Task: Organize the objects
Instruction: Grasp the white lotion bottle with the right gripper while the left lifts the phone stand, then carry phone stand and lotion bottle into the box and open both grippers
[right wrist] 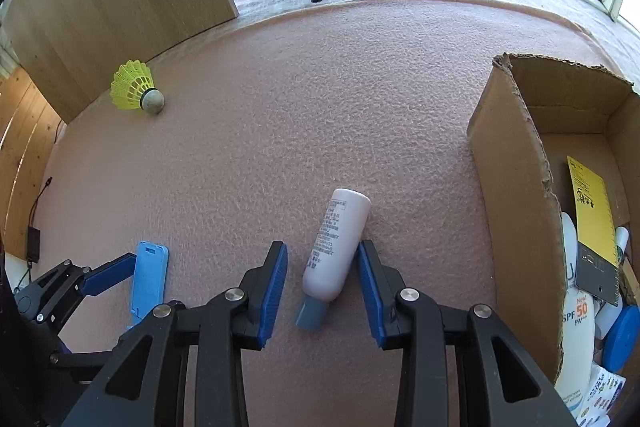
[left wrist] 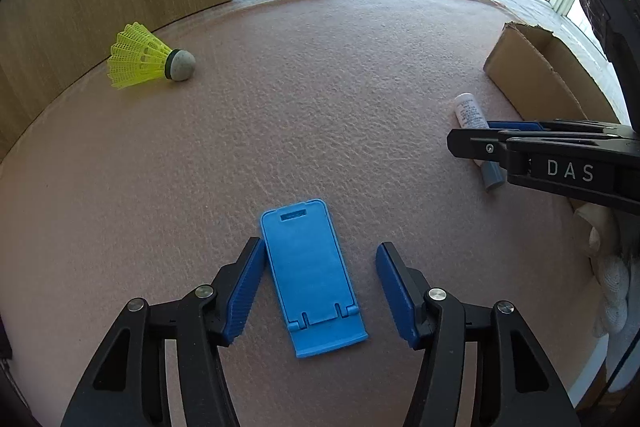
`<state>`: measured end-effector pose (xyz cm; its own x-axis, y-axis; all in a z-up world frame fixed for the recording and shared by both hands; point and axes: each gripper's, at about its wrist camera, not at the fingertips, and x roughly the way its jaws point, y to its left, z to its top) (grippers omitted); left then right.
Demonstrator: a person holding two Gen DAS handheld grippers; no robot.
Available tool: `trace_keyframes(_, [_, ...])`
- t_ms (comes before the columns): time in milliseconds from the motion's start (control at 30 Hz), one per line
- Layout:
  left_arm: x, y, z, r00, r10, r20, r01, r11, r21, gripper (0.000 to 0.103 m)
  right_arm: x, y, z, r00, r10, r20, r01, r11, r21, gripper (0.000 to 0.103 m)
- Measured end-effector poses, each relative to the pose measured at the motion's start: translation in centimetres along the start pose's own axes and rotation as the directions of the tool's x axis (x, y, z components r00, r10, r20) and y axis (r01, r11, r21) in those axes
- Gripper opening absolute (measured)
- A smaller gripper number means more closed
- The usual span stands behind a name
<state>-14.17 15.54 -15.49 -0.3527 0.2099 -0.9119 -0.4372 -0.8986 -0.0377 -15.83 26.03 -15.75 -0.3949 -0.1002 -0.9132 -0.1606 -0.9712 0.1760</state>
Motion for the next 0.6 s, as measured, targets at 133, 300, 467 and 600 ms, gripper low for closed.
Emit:
trace_keyframes(133, [-0.4, 0.6, -0.5, 1.0, -0.004, 0.015, 0.004, 1.0, -0.005, 0.047, 0.0, 0.3, -0.1, 1.0, -0.023, 0.005, 0.023, 0.999, -0.035, 0.022])
trace_keyframes(300, [-0.9, 2.8, -1.4, 0.996, -0.086, 0.03, 0.088, 0.991, -0.097, 0.039, -0.5, 0.2, -1.1, 1.0, 0.019, 0.002, -0.019, 0.999, -0.029, 0.019])
trace_keyframes(467, [-1.6, 3.4, -2.6, 0.992, -0.122, 0.029, 0.125, 0.982, -0.143, 0.039, -1.7, 0.5, -3.4, 0.998, 0.055, 0.004, -0.055, 0.998, -0.024, 0.019])
trace_keyframes(600, [-2.3, 3.7, -3.6, 0.988, -0.15, 0.028, 0.153, 0.973, -0.175, 0.04, -2.9, 0.5, -5.1, 0.995, 0.097, 0.005, -0.097, 0.995, -0.007, 0.019])
